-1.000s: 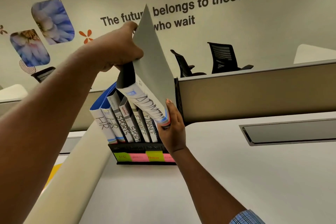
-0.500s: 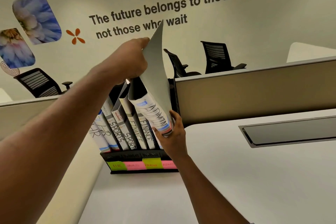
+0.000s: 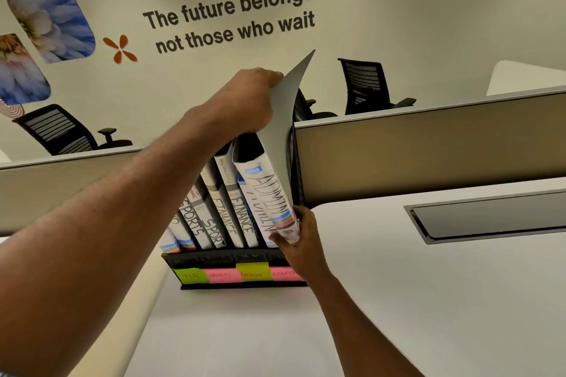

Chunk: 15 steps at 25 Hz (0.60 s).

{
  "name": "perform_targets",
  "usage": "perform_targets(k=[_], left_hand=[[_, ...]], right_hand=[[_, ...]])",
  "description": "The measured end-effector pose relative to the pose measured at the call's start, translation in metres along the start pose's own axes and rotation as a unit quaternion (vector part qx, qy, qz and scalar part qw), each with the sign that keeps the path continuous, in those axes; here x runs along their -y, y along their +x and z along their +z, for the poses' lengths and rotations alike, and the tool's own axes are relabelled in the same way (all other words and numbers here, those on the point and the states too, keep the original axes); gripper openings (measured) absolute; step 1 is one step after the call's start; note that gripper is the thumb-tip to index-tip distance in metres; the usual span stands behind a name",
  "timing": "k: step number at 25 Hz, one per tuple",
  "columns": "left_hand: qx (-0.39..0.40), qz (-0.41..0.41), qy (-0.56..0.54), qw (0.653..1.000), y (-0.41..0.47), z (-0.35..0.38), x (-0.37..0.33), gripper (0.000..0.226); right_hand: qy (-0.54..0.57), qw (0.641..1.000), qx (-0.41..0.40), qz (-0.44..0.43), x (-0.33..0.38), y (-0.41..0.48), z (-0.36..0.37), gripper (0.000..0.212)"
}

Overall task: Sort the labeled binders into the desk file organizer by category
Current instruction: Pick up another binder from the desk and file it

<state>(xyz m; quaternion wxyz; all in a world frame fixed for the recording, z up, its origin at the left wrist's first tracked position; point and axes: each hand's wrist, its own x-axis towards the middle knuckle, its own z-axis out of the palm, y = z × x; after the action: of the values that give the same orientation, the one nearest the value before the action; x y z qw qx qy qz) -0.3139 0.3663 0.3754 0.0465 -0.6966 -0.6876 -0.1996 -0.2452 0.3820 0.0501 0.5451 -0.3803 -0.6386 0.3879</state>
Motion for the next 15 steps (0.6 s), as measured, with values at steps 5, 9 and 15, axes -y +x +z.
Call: perform_targets(k=[5,9,15], left_hand=[[0.014,0.011,-0.009,1.000,0.014,0.001,0.004,0.063],[0.024,0.016,-0.019,0.999,0.027,0.008,0.010,0.056],[0.081,0.021,-0.026,0.996,0.058,0.013,0.011,0.056]], right_hand=[[0.039,0.996,0.044,0.066,-0.014,-0.012,0.003,0.067],[-0.008,0.992,0.107,0.064,-0.016,-0.012,-0.005,0.056],[-0.111,0.958,0.260,0.057,-0.008,0.005,-0.034,0.046]])
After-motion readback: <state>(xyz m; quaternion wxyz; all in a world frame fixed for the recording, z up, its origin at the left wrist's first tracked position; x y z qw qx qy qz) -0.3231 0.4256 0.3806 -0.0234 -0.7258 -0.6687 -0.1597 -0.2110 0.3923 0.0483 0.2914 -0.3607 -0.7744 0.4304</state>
